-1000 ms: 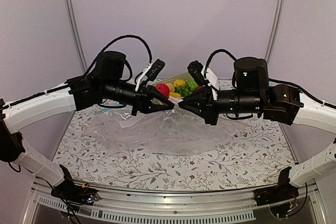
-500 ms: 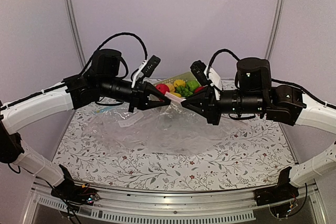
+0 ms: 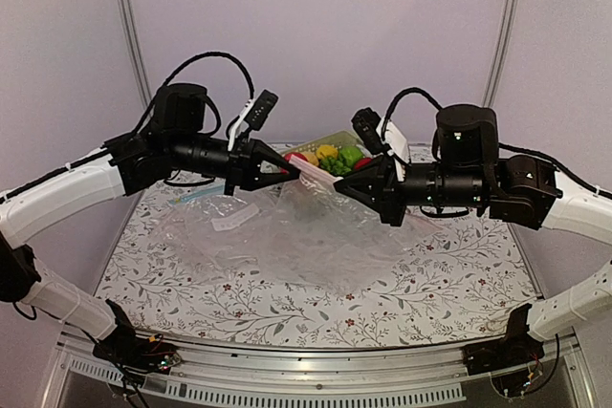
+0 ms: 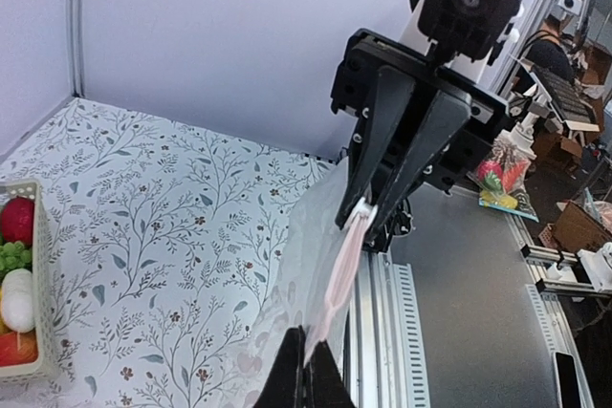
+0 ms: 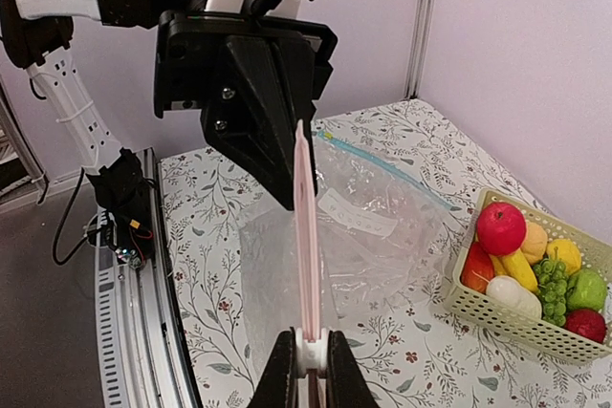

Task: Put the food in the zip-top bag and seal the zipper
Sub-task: Unzip the zipper from the zipper food storage bag.

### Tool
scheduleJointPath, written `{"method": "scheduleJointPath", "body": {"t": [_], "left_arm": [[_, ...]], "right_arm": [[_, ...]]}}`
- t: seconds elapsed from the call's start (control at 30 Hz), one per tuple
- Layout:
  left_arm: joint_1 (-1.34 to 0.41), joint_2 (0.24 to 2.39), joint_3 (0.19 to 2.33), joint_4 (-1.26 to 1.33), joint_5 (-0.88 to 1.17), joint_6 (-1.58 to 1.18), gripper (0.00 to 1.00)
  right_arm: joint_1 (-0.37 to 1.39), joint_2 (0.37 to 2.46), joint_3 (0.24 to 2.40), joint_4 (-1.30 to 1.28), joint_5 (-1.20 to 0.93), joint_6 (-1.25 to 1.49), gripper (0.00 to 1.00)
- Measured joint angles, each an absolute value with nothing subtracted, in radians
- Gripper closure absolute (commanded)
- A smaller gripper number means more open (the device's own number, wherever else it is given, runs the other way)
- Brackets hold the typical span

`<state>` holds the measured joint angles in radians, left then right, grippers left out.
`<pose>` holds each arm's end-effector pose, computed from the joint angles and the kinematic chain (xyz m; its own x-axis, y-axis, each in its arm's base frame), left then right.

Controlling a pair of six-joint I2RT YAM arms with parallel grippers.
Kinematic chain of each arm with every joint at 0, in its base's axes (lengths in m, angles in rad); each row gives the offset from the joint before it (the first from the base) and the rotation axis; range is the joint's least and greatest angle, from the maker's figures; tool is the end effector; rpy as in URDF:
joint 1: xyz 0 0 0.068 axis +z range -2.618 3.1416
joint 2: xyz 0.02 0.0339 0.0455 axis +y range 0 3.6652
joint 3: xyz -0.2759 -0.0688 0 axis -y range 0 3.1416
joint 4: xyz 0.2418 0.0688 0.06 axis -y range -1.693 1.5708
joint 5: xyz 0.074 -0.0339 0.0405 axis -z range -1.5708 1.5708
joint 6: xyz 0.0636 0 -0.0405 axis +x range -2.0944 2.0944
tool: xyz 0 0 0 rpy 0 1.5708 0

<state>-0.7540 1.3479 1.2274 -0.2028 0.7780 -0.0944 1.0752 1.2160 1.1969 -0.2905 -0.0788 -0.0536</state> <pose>0.2023 -0.2512 0.3752 -0.3222 0.2105 -0.9230 0.9466 0.0839 -0.3114 0.1373 0.2645 0.3857 -0.0958 -0.2895 -0.9524 -0.9191 0.3932 -0.0271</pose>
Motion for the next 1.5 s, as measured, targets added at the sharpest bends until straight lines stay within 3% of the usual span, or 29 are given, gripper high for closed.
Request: {"method": "scheduleJointPath", "body": {"t": [1.5], "left_arm": [[-0.564,1.267,1.228,-0.301,0.723,-0.011,1.00]], "right_arm": [[1.075,1.145,1.136,-0.324,-0.017,-0.044,1.00]]}}
